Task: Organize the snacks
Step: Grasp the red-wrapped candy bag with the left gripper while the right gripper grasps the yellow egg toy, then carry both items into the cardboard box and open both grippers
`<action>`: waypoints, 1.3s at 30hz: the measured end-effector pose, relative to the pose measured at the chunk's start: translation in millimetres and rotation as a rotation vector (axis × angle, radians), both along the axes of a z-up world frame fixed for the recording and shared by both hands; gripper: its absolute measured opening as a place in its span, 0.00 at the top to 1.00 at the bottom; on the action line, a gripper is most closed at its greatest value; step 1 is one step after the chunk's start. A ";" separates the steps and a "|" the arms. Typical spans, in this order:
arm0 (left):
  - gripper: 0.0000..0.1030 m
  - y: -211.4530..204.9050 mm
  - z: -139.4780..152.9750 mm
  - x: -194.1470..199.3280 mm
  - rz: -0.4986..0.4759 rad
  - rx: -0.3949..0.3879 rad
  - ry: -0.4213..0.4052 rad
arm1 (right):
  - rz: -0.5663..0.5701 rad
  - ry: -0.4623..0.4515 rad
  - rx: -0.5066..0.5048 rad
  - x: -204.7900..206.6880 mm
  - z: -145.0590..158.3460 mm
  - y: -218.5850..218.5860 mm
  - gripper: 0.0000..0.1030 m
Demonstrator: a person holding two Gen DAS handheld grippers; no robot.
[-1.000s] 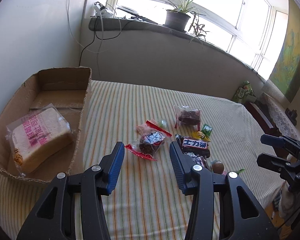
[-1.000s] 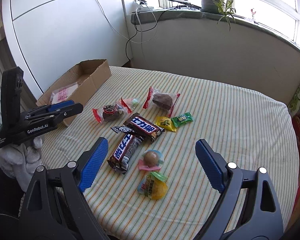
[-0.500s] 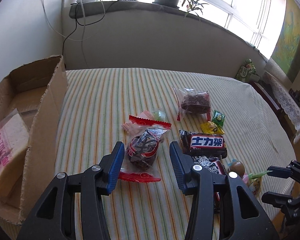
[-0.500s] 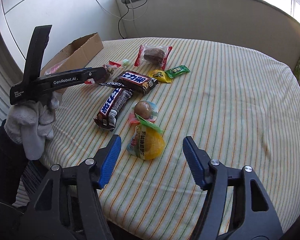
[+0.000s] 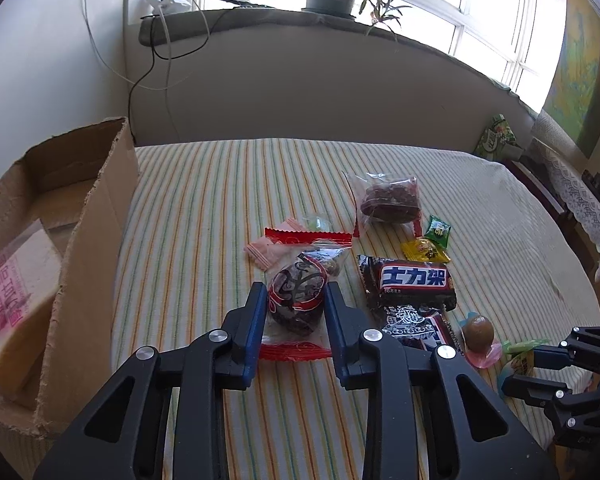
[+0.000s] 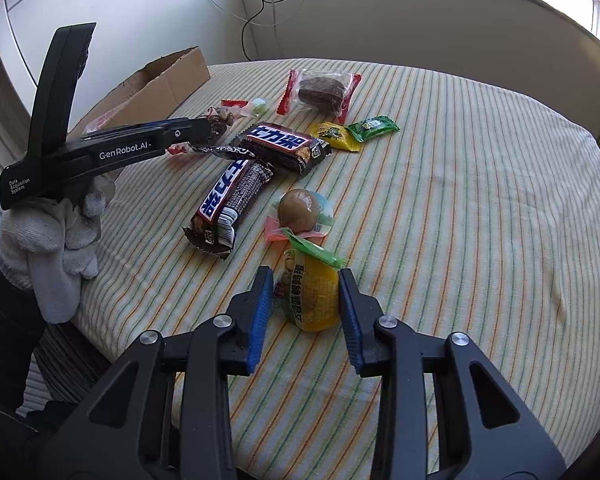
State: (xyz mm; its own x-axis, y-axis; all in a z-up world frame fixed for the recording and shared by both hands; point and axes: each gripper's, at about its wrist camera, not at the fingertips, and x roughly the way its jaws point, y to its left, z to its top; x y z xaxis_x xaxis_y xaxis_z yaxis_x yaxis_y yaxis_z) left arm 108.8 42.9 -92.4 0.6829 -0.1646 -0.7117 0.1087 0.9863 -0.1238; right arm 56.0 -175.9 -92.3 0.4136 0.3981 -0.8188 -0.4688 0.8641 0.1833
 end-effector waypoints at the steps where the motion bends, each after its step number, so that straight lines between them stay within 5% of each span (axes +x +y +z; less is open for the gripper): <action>1: 0.74 0.9 0.7 -1.8 0.001 -0.005 -0.002 | 0.000 0.000 0.002 -0.9 0.3 -0.5 0.70; 16: 0.74 9.7 21.8 -35.0 0.019 -0.073 -0.069 | -0.034 -0.007 0.011 -11.1 16.3 -18.1 0.78; 27: 0.74 23.9 38.7 -53.0 0.035 -0.139 -0.115 | -0.027 -0.095 0.043 -9.3 53.8 -13.1 0.78; 39: 0.74 69.4 69.8 -72.1 0.133 -0.095 -0.208 | 0.052 -0.151 0.079 21.5 78.9 31.9 0.78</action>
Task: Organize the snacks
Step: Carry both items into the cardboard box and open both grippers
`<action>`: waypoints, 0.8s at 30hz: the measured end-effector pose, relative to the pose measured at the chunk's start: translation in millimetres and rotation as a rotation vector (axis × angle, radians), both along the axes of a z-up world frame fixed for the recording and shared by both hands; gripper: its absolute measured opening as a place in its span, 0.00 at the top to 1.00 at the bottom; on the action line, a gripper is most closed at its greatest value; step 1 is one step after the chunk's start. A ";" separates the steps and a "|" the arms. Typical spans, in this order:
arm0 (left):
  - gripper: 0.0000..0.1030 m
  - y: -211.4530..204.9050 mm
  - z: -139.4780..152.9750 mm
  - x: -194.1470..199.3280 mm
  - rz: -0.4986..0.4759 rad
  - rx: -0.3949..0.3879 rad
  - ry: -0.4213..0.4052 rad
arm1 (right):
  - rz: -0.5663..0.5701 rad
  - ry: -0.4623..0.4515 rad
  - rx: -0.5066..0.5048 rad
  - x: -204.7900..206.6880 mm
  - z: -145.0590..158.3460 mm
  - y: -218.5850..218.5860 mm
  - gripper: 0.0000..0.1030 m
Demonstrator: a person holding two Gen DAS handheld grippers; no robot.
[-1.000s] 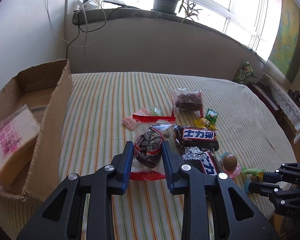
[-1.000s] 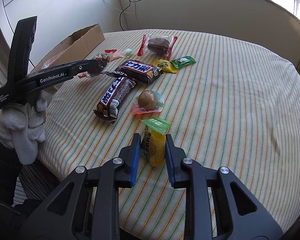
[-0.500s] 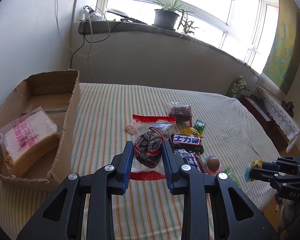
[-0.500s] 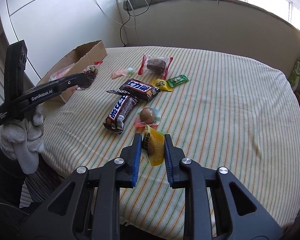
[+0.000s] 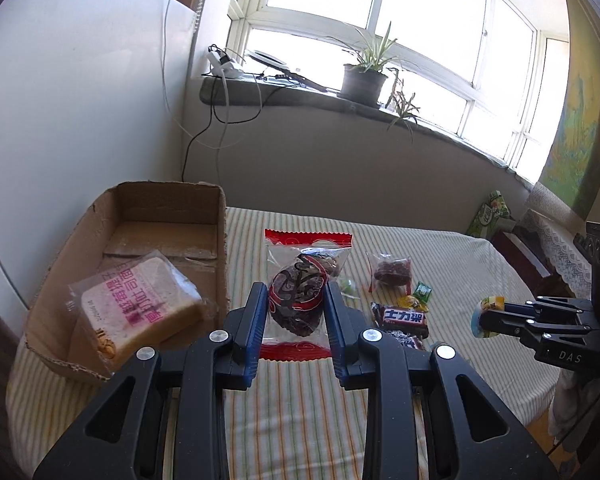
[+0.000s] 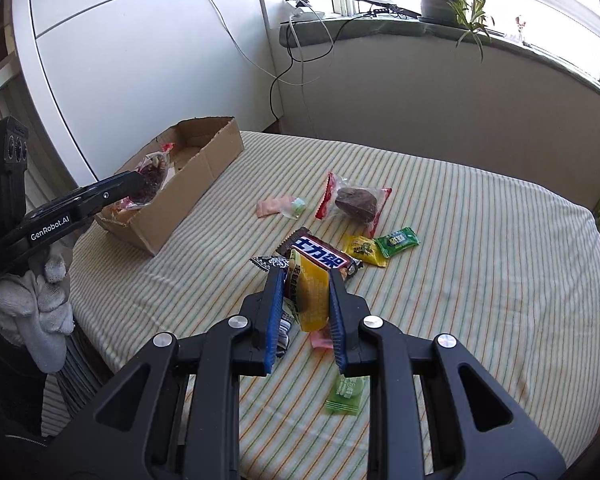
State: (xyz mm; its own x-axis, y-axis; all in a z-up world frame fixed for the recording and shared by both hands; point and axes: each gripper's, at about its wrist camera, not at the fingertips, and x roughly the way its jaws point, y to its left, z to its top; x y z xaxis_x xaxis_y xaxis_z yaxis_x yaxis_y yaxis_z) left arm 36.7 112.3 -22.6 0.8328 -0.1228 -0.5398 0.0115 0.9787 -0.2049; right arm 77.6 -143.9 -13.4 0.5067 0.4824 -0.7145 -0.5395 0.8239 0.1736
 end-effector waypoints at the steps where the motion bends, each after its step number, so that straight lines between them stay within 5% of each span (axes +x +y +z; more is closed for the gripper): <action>1: 0.74 5.7 0.9 -0.5 0.012 0.003 -0.003 | 0.009 -0.006 0.003 2.7 2.1 5.7 0.78; 13: 0.74 73.9 0.4 1.7 0.180 0.022 -0.009 | 0.127 -0.014 0.028 41.6 15.6 92.8 0.78; 24: 0.74 102.8 -3.0 7.9 0.236 0.034 0.000 | 0.241 0.015 0.046 74.4 18.6 179.8 0.78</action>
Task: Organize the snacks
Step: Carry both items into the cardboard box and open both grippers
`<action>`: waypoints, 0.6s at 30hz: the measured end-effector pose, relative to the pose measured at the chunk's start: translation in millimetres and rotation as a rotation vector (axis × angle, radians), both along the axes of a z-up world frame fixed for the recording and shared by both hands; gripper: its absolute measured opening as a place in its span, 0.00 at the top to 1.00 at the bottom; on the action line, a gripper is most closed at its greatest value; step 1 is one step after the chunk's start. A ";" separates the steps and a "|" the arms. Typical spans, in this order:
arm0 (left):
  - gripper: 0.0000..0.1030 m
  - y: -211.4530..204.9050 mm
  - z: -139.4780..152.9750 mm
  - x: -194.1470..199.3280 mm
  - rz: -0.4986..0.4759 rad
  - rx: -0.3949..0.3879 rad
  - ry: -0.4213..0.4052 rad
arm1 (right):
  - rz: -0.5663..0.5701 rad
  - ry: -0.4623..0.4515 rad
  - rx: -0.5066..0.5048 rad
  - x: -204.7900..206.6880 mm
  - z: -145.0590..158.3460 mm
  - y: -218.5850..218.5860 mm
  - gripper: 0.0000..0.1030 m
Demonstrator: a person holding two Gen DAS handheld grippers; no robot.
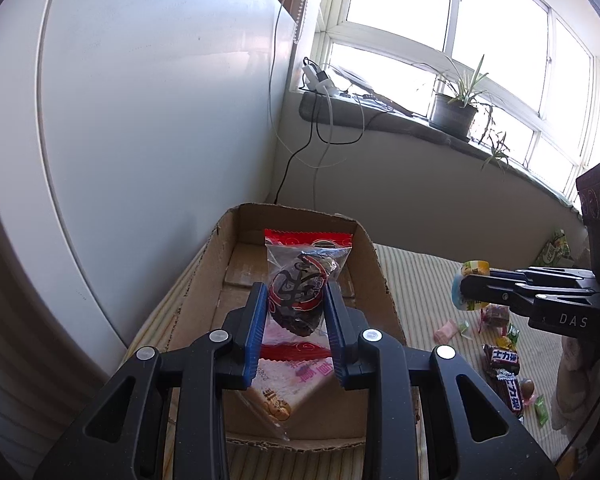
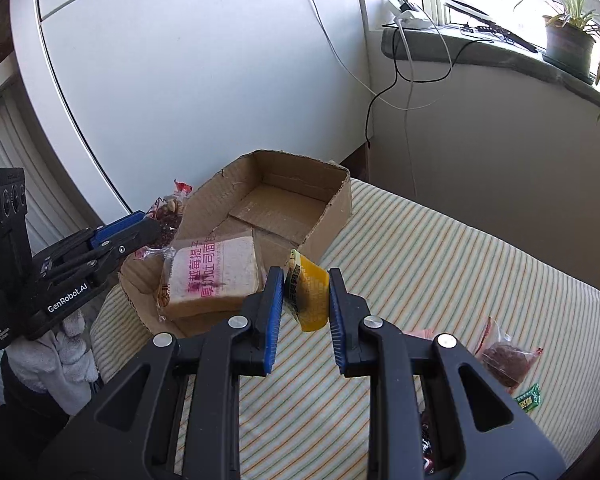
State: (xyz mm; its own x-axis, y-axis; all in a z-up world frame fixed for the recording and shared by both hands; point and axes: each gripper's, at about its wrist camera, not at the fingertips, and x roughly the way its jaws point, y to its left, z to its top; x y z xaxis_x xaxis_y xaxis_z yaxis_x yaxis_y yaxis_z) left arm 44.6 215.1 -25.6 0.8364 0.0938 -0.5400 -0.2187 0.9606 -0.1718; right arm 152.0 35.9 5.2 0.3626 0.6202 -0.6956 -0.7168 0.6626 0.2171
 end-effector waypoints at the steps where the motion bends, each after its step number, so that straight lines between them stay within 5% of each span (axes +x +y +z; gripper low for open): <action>1: 0.74 1.5 -0.4 0.0 0.003 0.001 0.001 | 0.005 0.002 -0.002 1.4 -1.4 6.5 0.78; 18: 0.74 15.9 -10.4 18.0 0.010 -0.009 0.040 | 0.093 0.011 -0.049 16.8 -23.3 77.1 0.78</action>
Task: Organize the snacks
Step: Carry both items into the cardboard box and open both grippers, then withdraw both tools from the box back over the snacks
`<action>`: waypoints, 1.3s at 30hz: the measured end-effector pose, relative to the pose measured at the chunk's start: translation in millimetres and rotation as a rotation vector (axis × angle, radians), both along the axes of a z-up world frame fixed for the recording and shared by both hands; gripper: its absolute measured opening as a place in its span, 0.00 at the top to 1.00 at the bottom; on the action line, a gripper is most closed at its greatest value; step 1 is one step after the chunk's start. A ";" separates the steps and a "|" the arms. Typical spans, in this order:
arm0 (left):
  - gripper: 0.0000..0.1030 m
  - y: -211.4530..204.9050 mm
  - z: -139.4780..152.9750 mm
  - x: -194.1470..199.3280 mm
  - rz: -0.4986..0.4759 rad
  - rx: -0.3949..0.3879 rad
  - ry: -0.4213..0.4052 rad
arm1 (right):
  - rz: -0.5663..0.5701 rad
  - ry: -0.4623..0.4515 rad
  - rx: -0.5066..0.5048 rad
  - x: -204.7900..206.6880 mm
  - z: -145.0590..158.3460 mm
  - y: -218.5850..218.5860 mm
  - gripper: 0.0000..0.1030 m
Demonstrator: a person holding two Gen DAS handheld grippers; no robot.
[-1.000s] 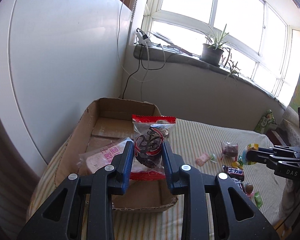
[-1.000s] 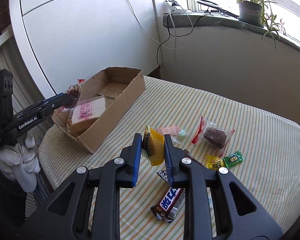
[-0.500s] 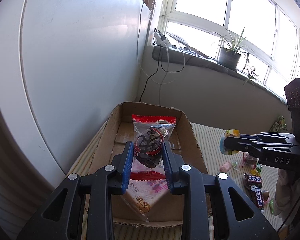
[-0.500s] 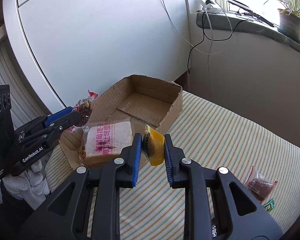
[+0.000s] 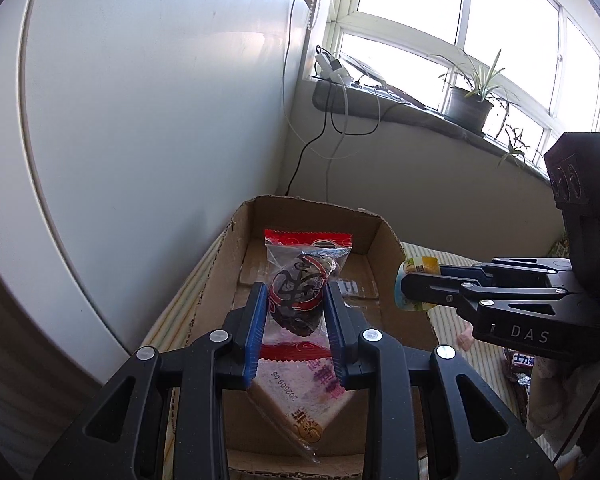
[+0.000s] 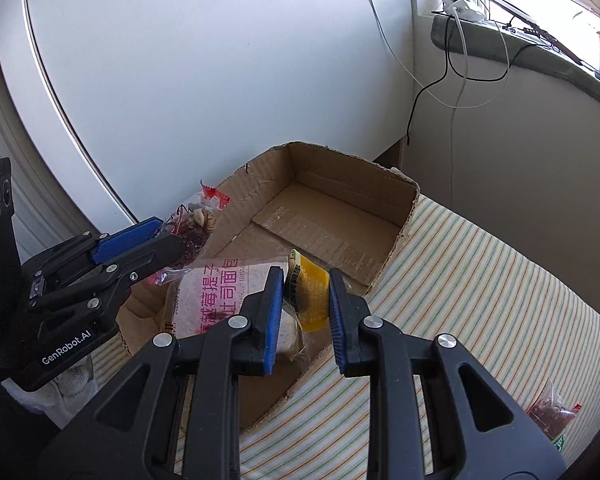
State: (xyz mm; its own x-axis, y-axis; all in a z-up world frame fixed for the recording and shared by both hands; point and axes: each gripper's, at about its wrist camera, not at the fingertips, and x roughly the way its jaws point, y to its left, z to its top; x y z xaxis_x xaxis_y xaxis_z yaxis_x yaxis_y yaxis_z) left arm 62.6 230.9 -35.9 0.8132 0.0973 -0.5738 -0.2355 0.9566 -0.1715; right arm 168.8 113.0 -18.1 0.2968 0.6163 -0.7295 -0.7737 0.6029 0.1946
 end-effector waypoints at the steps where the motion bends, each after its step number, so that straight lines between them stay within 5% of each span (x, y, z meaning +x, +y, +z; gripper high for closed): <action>1: 0.73 -0.2 -0.4 1.5 -0.004 0.002 0.004 | 0.002 -0.001 -0.002 1.5 -1.1 2.0 0.78; 6: 0.72 2.6 -1.3 1.4 0.031 0.002 0.011 | 0.012 -0.011 0.005 1.8 -0.7 7.0 0.71; 9: 0.72 4.8 0.1 0.7 0.036 0.001 0.009 | 0.015 -0.018 0.011 1.2 -0.3 6.4 0.49; 33: 0.72 -30.2 27.2 -30.7 0.014 0.051 -0.044 | -0.023 -0.088 0.045 -30.6 35.9 -45.8 0.49; 39: 0.64 -49.5 33.1 -40.8 -0.016 0.064 -0.055 | -0.048 -0.118 0.056 -41.3 46.6 -71.3 0.42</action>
